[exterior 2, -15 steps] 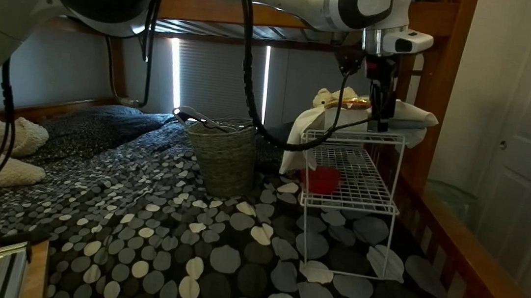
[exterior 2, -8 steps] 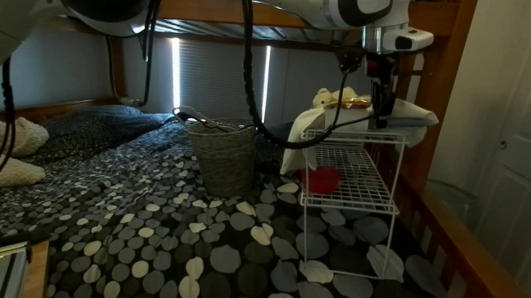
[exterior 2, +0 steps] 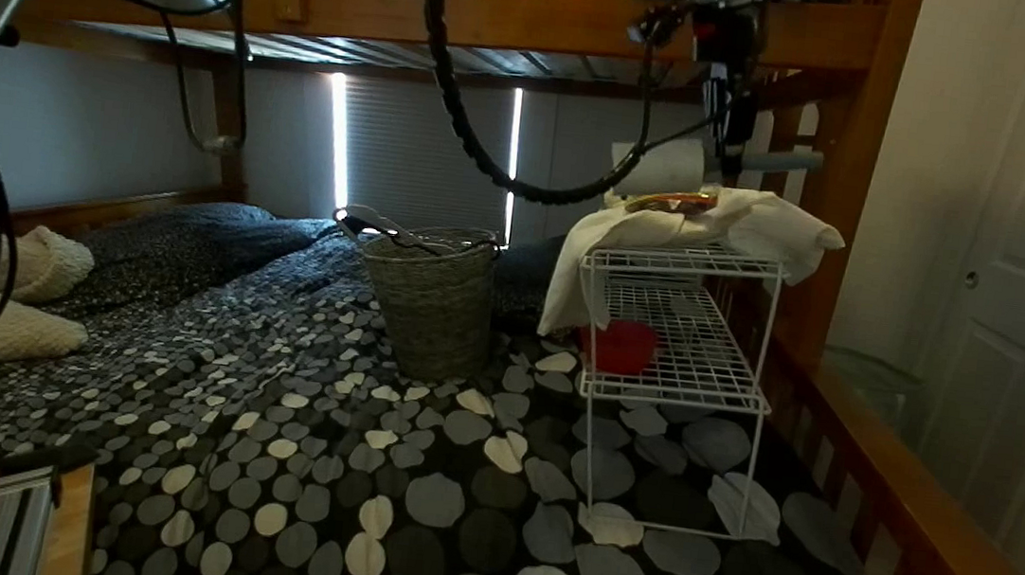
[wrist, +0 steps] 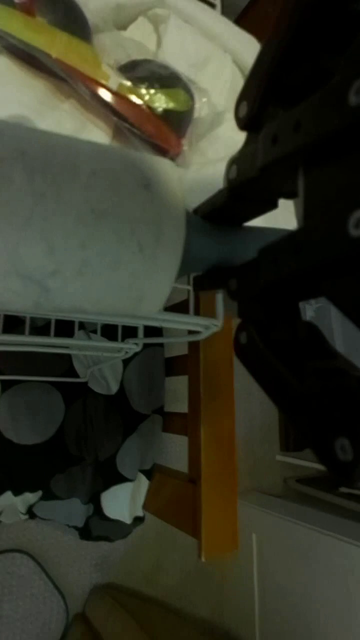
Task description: Pick up the lint roller and put it in the basket
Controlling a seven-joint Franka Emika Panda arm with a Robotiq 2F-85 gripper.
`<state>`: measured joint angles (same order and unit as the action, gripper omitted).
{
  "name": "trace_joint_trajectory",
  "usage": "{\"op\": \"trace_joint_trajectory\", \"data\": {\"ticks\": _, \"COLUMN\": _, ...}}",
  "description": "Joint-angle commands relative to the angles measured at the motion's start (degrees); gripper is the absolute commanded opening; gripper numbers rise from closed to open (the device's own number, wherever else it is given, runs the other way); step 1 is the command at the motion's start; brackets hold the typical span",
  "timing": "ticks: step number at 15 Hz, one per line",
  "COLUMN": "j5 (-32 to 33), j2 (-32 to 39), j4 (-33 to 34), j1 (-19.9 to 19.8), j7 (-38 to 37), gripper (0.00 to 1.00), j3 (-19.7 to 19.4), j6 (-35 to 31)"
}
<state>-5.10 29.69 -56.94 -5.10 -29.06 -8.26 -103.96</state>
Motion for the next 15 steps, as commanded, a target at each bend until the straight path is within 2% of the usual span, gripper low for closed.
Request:
{"op": "trace_joint_trajectory", "data": {"ticks": 1, "j5": 2.6, "j2": -12.2, "j4": -11.8, "j1": 0.1, "j7": 3.6, "gripper": 0.07, "j3": -0.9, "j6": 0.2}}
{"op": "trace_joint_trajectory", "data": {"ticks": 5, "j5": -0.9, "j2": -20.0, "j4": -21.6, "j1": 0.3, "j7": 14.1, "gripper": 0.07, "j3": 1.7, "j6": 3.3}}
{"op": "trace_joint_trajectory", "data": {"ticks": 7, "j5": -3.4, "j2": -23.6, "j4": -27.2, "j1": 0.3, "j7": 15.8, "gripper": 0.07, "j3": 2.6, "j6": 0.5}}
{"op": "trace_joint_trajectory", "data": {"ticks": 12, "j5": -14.4, "j2": -32.1, "j4": -41.1, "j1": 0.8, "j7": 22.6, "gripper": 0.07, "j3": 4.3, "j6": -9.5}}
{"op": "trace_joint_trajectory", "data": {"ticks": 13, "j5": -11.2, "j2": -25.9, "j4": -32.2, "j1": 0.5, "j7": 19.8, "gripper": 0.28, "j3": 3.9, "j6": -5.5}}
{"op": "trace_joint_trajectory", "data": {"ticks": 15, "j5": -12.6, "j2": -28.7, "j4": -36.5, "j1": 0.9, "j7": 21.1, "gripper": 0.28, "j3": 4.3, "j6": -7.5}}
